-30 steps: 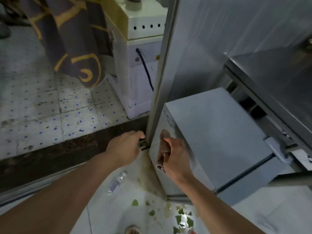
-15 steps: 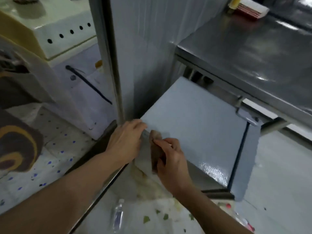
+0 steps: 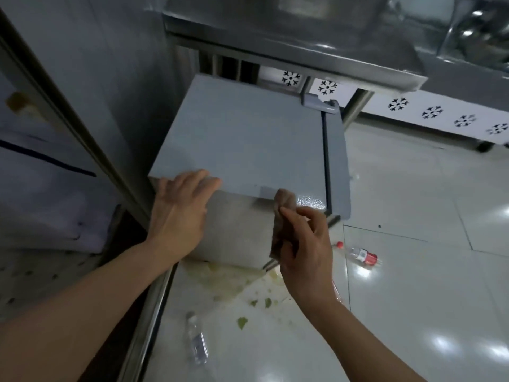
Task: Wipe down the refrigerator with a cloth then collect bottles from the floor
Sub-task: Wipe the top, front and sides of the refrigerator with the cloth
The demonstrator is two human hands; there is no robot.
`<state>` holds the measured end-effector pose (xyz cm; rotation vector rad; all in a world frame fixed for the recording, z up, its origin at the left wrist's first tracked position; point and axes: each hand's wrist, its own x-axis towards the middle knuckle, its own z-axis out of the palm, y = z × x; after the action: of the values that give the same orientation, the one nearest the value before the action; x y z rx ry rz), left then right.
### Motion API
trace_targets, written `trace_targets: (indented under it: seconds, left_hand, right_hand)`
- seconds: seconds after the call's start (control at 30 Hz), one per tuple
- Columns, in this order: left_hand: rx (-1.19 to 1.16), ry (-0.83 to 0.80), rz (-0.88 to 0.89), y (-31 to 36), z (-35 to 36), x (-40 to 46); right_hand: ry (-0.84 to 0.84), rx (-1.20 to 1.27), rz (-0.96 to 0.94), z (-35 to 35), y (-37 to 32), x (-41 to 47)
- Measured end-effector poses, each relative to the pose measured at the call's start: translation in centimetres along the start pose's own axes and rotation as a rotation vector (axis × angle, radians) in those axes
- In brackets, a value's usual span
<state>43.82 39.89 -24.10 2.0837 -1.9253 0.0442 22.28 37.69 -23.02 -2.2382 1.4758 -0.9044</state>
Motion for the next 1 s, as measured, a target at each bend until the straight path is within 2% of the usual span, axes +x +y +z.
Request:
trace_targets:
  seconds: [0.13,0.37,0.5,0.6,0.83,0.9,1.0]
  left_hand:
    - [0.045,0.061,-0.03,-0.3,2.0,0.2]
    - [-0.014,0.379,-0.057,-0.6,6.0,0.1]
    - [-0.101,0.539,-0.042,-0.6,7.4,0.4]
    - [-0.135,0.628,-0.018,-0.6,8.1,0.4]
    - [-0.049,0.822,0.093,-1.6,9.5,1.1]
    - [-0.016,0.879,0.133,-2.0,10.0,1.2]
    - [0.007,0.903,0.163,-2.3,9.8,2.0]
  right_hand:
    - [0.113,-0.049,-0.084,-0.8,3.3,-0.5]
    - [0.308,-0.23,-0.342,2.4,8.2,1.6]
    - [0.521,-0.3,-0.533,4.8,11.0,2.0]
    - [0.628,-0.338,-0.613,6.1,12.4,2.3]
    - [0.862,-0.378,-0.766,7.8,14.3,3.7]
    - [0.918,-0.351,-0.804,9.4,14.9,3.1]
    - [0.882,-0.315,-0.816,11.6,16.0,2.6]
